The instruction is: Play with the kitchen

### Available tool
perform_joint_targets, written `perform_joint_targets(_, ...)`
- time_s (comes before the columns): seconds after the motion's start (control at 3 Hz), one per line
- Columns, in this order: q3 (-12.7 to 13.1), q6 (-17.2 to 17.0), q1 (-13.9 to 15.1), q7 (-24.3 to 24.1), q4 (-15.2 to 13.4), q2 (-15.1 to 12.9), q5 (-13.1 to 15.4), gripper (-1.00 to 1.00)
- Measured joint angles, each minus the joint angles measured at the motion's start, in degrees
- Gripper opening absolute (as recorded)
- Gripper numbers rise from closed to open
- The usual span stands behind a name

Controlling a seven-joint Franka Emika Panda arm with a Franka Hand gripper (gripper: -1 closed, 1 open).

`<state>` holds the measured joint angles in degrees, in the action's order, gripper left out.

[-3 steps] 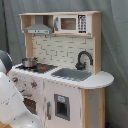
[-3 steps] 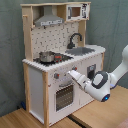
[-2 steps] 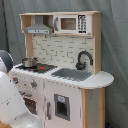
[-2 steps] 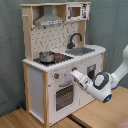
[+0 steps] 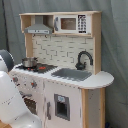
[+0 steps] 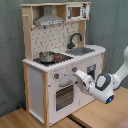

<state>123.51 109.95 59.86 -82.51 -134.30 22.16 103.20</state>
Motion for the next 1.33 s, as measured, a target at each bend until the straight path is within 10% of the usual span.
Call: perform_joint_targets(1.33,0.01,2.15,1.49,-25.86,-2.46,0.15,0.79,1.0)
